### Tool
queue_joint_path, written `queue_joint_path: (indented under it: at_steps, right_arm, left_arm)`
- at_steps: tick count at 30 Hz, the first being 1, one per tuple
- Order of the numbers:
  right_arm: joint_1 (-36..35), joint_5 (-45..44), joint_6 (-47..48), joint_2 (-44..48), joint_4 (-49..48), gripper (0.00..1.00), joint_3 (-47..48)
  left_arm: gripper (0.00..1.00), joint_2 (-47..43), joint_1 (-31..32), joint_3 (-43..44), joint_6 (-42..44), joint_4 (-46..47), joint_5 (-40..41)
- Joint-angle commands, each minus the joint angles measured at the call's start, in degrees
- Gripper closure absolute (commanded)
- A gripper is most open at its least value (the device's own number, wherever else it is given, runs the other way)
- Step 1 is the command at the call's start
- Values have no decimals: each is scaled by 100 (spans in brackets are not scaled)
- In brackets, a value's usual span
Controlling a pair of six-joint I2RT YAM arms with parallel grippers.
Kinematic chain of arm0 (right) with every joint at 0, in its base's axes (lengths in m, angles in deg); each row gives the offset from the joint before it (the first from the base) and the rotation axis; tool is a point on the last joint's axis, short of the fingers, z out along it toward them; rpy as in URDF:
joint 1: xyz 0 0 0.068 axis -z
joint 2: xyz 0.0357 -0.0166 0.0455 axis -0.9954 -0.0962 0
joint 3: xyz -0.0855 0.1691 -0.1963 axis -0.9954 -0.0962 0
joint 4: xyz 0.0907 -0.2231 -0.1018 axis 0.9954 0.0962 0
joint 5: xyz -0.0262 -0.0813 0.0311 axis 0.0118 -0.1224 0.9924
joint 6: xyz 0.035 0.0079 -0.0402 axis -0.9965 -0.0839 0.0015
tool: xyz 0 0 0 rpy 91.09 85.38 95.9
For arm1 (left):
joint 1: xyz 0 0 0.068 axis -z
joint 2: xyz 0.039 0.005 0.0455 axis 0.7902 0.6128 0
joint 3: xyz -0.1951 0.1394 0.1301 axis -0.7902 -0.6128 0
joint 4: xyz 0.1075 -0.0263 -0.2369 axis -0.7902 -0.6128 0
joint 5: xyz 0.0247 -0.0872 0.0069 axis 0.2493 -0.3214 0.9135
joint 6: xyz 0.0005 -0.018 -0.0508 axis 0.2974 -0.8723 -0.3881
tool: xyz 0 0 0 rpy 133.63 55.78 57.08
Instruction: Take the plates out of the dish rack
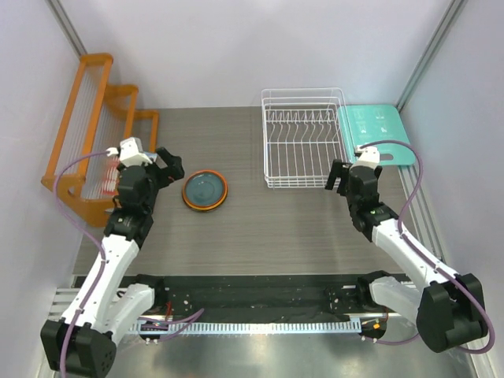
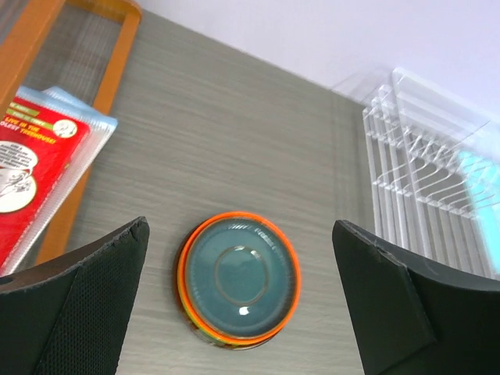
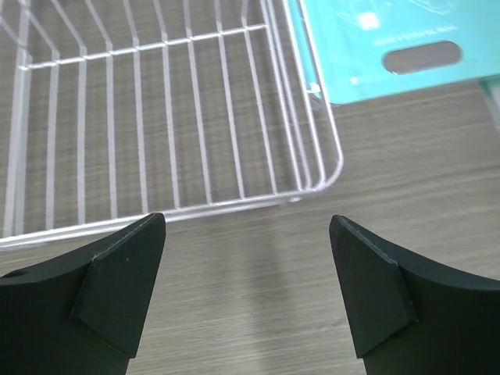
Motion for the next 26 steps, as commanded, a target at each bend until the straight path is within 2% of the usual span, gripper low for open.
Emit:
queue_joint_path:
  at_steps: [1,3,5,9,18,20,26]
  right_arm:
    - [-282,-1306,365,16,-823,8,-384]
    - [-336,-1440,313,-89,-1027,8,-533]
    - [-354,-1255,409,-177,-1335,8,-587]
    - [-441,-1518,357,-362,-1424,8,-657]
    - [-574,-1887,321,-81,-1889,7,-1105]
    - [-582,-1896,374,-55,-2091,0,-1176]
    - [-582,-1975,366,-203,-2250,0,-1246]
  left_arm:
    - [0,156,704,-284,819,107,1184]
    - [1,174,847,-407,856,230,1405]
    - [0,165,856,-644,795,474,1196]
    - [1,-1,873,-1014,909,731,1186]
    - [1,-511,873,-1401,1190,933,1687]
    - [0,-520,882,-1410,1234,925,1783]
    - [0,-442,882,-1568,1287,1162,1775]
